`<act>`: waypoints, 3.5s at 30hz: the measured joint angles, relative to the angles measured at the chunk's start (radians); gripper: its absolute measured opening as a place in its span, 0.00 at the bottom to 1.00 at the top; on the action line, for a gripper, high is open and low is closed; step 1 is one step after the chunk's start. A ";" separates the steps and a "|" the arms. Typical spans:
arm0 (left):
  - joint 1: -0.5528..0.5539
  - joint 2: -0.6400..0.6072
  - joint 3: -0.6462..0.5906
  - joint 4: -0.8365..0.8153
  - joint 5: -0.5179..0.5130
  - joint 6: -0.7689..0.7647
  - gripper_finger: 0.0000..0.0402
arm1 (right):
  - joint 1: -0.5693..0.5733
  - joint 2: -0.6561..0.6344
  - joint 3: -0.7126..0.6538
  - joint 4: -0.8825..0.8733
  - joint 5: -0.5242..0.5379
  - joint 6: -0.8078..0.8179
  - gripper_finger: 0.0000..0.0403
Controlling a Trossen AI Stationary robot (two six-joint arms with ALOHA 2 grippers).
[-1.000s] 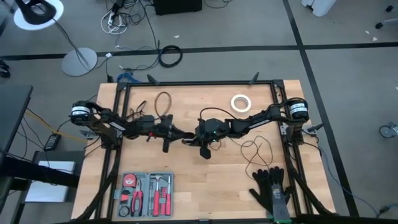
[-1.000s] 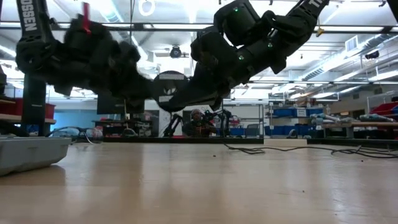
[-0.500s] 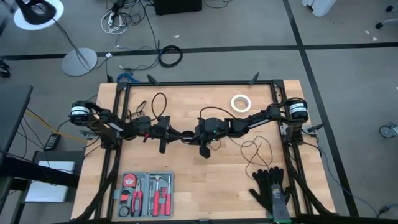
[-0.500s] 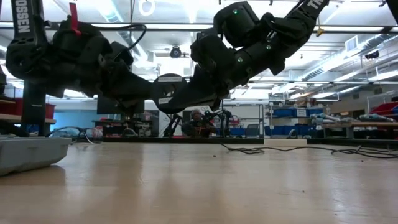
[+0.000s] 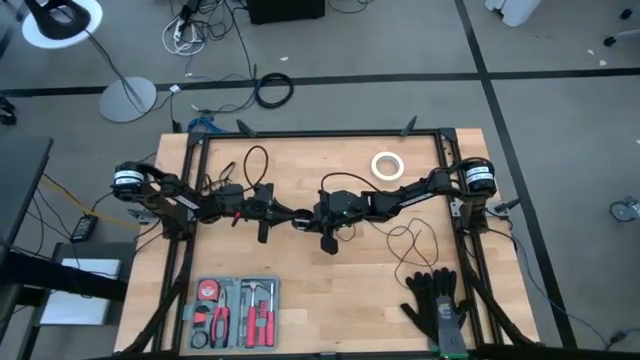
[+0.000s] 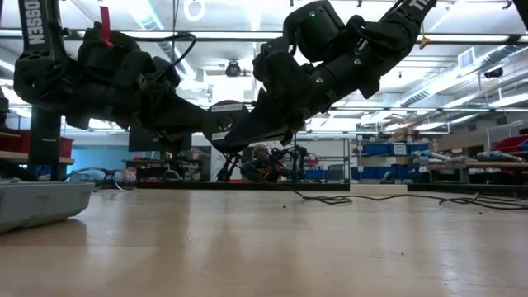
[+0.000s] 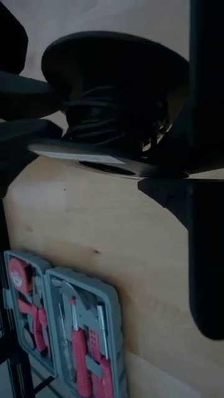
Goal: Coil cords
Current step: Coil the black wire on the black spool
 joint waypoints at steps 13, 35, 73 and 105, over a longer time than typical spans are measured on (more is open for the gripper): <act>0.003 0.000 0.057 -0.093 0.119 0.026 0.19 | 0.002 0.000 0.000 -0.016 0.030 -0.027 0.00; 0.003 0.001 0.084 -0.120 0.159 0.043 0.01 | 0.003 -0.001 0.000 -0.065 0.100 -0.032 0.00; 0.081 0.001 0.082 -0.147 0.198 -0.005 0.22 | 0.007 -0.002 0.000 -0.106 0.098 -0.020 0.00; 0.014 0.000 0.082 -0.175 0.083 0.013 0.00 | 0.013 -0.013 -0.001 -0.041 0.095 0.032 0.08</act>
